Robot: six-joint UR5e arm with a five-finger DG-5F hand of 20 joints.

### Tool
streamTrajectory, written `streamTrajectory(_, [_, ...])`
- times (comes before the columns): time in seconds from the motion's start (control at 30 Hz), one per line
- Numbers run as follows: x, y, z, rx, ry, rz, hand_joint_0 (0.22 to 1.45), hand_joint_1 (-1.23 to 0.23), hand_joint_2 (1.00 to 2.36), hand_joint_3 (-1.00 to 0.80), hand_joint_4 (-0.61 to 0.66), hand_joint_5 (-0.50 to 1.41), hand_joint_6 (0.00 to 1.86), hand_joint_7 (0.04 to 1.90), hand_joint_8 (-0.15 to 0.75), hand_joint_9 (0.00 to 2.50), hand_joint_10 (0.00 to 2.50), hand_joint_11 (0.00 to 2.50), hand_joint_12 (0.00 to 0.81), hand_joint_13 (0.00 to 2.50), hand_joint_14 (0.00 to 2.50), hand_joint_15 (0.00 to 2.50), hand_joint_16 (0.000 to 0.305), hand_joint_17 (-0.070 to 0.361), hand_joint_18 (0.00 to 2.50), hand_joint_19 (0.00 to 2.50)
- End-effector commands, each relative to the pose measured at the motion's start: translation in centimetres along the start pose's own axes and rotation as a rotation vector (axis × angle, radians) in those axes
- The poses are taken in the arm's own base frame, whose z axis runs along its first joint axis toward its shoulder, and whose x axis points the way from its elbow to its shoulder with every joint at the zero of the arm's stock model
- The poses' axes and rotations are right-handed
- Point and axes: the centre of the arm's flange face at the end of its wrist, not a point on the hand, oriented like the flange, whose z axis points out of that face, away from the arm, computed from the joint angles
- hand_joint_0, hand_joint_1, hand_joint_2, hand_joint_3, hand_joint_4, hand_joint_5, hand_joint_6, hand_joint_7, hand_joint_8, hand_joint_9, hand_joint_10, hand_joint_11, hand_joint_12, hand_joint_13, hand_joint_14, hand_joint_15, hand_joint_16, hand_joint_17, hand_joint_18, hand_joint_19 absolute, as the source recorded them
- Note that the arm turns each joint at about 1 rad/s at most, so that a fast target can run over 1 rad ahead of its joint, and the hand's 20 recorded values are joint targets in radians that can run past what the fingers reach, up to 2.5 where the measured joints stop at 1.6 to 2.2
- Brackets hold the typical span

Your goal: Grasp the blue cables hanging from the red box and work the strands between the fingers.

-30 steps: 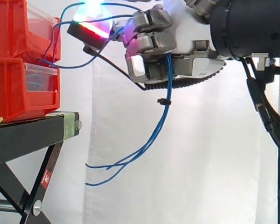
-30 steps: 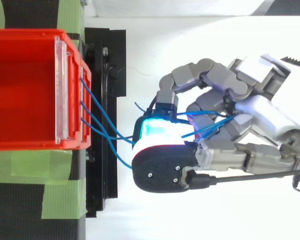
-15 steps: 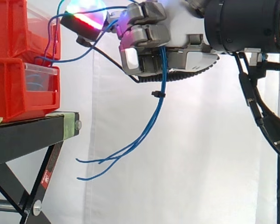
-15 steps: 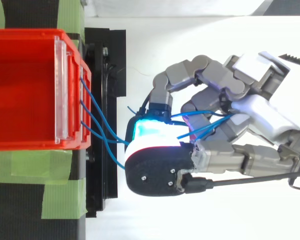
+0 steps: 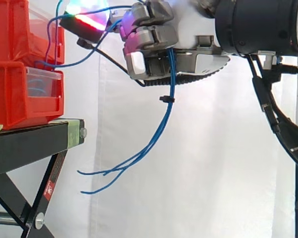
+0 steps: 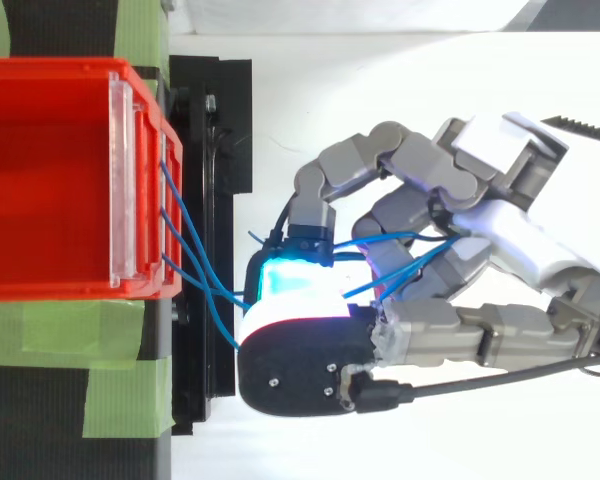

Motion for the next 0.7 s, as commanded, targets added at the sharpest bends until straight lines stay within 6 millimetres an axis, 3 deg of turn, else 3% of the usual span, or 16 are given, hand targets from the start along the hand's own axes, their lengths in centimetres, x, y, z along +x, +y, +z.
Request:
streamTrajectory(0.0, [-0.1, 0.0, 0.0, 0.002, -0.003, -0.027, 1.11, -0.64, 1.14, 0.18, 0.27, -0.14, 1.46, 0.98, 0.545, 1.33, 2.50, 2.50, 0.672, 1.69, 2.50, 1.93, 0.201, 0.151, 1.95, 0.71])
streamTrajectory(0.67, [-0.9, -1.0, -1.0, 0.086, 0.030, -0.168, 1.16, -0.64, 1.13, 0.22, 0.27, -0.12, 1.50, 0.99, 0.545, 1.33, 2.50, 2.50, 0.672, 1.69, 2.50, 1.93, 0.201, 0.151, 1.95, 0.71])
